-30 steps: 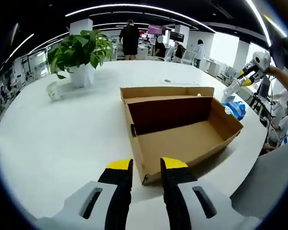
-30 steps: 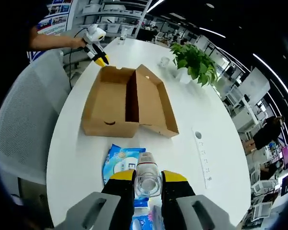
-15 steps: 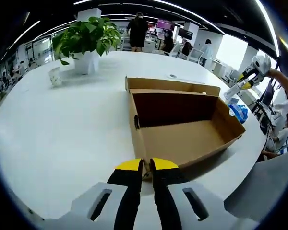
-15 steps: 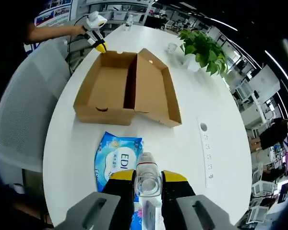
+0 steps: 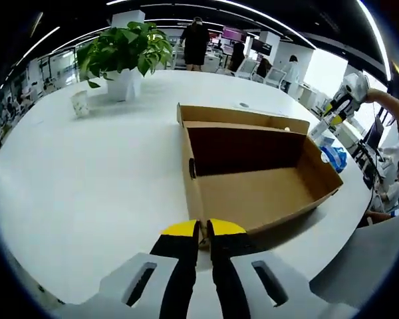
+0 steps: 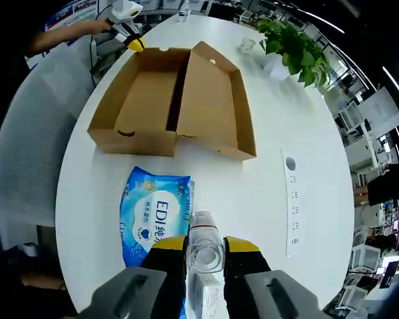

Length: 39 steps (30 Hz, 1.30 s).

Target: Operate the shoe box by opening the lid, removing the specified soft item, and placing it in the target area until the item is outside and the box remains undamaged.

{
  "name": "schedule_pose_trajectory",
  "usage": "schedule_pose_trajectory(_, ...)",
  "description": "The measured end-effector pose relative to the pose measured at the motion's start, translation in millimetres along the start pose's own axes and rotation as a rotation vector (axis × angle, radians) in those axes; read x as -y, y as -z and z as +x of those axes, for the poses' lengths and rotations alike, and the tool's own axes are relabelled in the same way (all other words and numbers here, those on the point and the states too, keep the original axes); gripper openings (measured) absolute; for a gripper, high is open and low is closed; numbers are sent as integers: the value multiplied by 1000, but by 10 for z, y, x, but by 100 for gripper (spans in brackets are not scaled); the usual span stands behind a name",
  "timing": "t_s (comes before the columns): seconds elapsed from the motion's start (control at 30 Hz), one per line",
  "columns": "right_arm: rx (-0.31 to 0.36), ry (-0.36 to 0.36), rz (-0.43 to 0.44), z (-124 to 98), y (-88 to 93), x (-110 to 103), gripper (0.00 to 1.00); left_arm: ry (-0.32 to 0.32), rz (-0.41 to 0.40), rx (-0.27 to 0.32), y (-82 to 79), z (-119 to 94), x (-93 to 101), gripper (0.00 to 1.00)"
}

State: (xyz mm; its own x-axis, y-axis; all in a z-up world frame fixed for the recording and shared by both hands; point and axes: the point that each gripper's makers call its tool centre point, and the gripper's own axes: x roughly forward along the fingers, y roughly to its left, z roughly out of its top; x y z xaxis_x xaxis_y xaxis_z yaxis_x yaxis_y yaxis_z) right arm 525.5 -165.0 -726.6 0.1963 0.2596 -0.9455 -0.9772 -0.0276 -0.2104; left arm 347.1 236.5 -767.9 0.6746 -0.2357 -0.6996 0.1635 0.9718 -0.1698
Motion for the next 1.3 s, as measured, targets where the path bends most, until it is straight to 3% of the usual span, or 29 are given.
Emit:
schedule_pose_trajectory(0.63, -109, -57, 30, 312, 120, 142, 16, -1, -37, 10, -7, 12, -32, 3)
schedule_pose_trajectory(1.13, -191, -90, 97, 457, 207, 76, 17, 0, -43, 14, -13, 20, -34, 3)
schedule_pose_trajectory(1.3, -184, -79, 112, 448, 186, 121, 17, 1, -46, 16, -13, 21, -33, 3)
